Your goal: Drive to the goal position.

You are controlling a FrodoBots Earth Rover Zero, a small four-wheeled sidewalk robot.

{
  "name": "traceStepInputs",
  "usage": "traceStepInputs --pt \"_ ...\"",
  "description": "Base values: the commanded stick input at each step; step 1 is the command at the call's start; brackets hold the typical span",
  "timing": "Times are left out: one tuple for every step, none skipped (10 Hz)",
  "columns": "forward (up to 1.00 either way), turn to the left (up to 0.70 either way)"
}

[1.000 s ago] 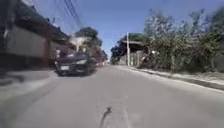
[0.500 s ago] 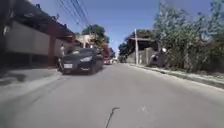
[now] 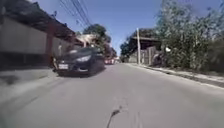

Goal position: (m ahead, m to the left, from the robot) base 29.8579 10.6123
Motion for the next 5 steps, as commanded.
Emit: traceStepInputs --pt "1.0 -0.4" --pt "1.0 -0.38" --pt "1.0 -0.11" --pt "1.0 0.0" --pt "1.0 0.0"
